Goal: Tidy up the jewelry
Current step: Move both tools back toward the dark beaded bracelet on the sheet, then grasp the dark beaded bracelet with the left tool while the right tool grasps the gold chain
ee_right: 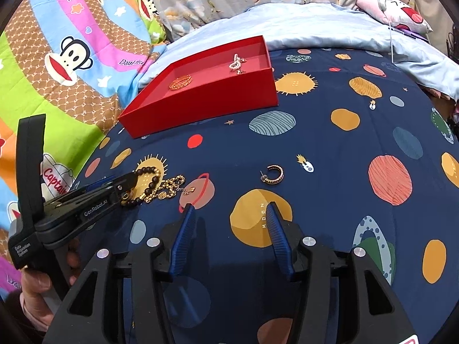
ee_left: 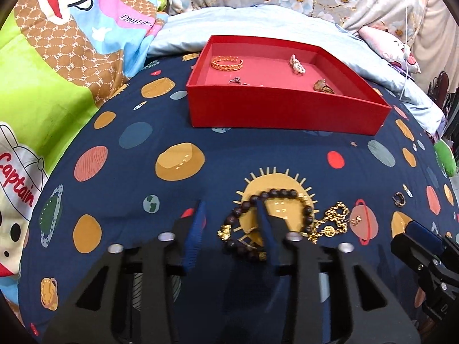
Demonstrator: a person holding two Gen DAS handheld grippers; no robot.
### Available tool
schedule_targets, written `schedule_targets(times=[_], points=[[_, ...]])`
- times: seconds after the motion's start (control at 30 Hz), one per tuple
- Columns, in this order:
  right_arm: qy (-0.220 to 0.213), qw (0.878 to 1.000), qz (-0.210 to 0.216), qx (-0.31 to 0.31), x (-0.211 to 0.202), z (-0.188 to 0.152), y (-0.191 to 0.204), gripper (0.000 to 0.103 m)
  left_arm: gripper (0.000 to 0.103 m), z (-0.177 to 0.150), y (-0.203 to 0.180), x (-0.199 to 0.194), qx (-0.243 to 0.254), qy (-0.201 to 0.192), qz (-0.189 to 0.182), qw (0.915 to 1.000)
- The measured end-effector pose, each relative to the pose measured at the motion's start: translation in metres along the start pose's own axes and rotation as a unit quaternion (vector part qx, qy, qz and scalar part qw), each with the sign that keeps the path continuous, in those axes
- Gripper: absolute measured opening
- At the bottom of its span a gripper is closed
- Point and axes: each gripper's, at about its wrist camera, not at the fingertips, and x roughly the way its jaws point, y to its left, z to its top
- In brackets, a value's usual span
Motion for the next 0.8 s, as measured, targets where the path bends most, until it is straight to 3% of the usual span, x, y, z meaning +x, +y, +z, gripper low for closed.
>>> schedule_targets(times=[0.07, 0.17, 0.57, 0.8], points=[[-0.001, 1.0, 0.001, 0.005, 0.0, 0.001, -0.002, 0.052, 0.014, 0.001, -0.001, -0.001, 0.003, 0.002, -0.012, 0.9999], [-0.001, 1.0, 0.002, 0.009, 0.0, 0.001, -0.003, 0.052, 0.007, 0.0, -0.004, -0.003, 0.003, 0.006, -0.034, 0.9994], [-0.003, 1.0, 0.004, 0.017, 0.0, 0.001, -0.005, 0.052, 0.007, 0.005, -0.004, -0.064, -0.004, -0.045, -0.084, 0.9954], [-0.008, 1.0, -0.001, -0.001, -0.002, 0.002, 0.001, 0.052, 0.007, -0.014, 0.014, -0.09, -0.011, -0.047, -0.094, 0.9944]])
